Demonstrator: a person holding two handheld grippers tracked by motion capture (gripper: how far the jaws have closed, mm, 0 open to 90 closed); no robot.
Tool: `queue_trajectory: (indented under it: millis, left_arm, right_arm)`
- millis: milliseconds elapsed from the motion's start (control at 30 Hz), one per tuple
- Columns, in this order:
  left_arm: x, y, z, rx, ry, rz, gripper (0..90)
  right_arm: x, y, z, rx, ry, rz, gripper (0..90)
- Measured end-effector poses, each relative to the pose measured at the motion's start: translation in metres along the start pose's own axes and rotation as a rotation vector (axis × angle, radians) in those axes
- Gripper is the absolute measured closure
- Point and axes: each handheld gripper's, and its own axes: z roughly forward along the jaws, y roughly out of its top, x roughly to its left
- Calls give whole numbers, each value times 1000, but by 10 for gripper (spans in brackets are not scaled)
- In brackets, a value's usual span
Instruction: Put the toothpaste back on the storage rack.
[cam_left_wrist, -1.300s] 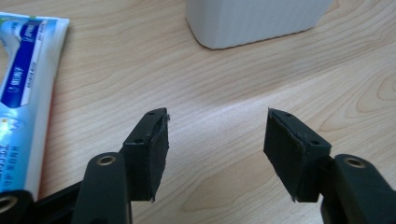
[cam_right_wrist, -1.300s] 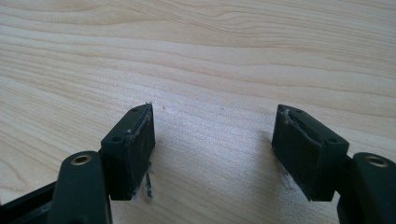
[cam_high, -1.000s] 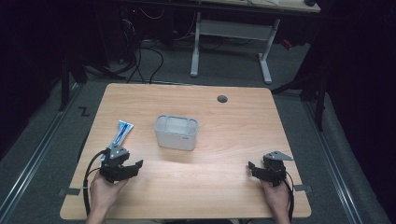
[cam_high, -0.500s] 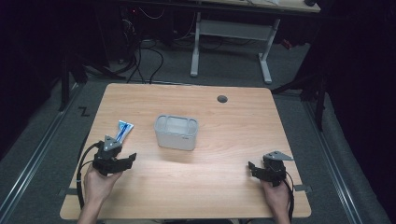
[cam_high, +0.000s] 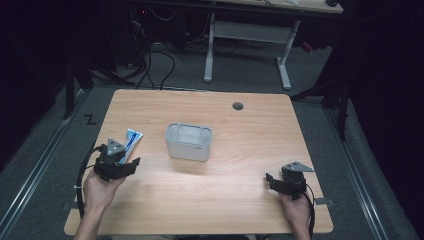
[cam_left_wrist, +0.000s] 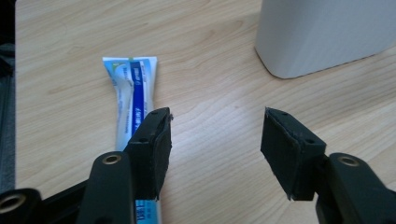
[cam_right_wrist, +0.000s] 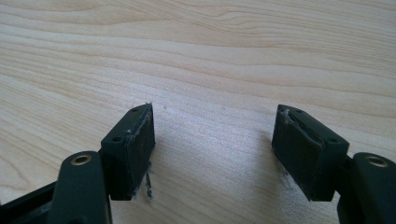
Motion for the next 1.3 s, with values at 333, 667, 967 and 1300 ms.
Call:
queue_trajectory:
  millis: [333,667,967,1300]
  left_arm:
    - [18,15,7,70,27,-33,471]
    - [29,30,21,119,42,-47,453]
    - [41,38,41,194,101,-51,435]
    - [46,48,56,236,136,-48,437]
  right_arm:
    - [0,0,0,1,3,-3,303]
    - [0,0,0,1,4,-5,303]
    - [0,0,0,2,6,-4,302]
    - [0,0,0,2,6,-4,300]
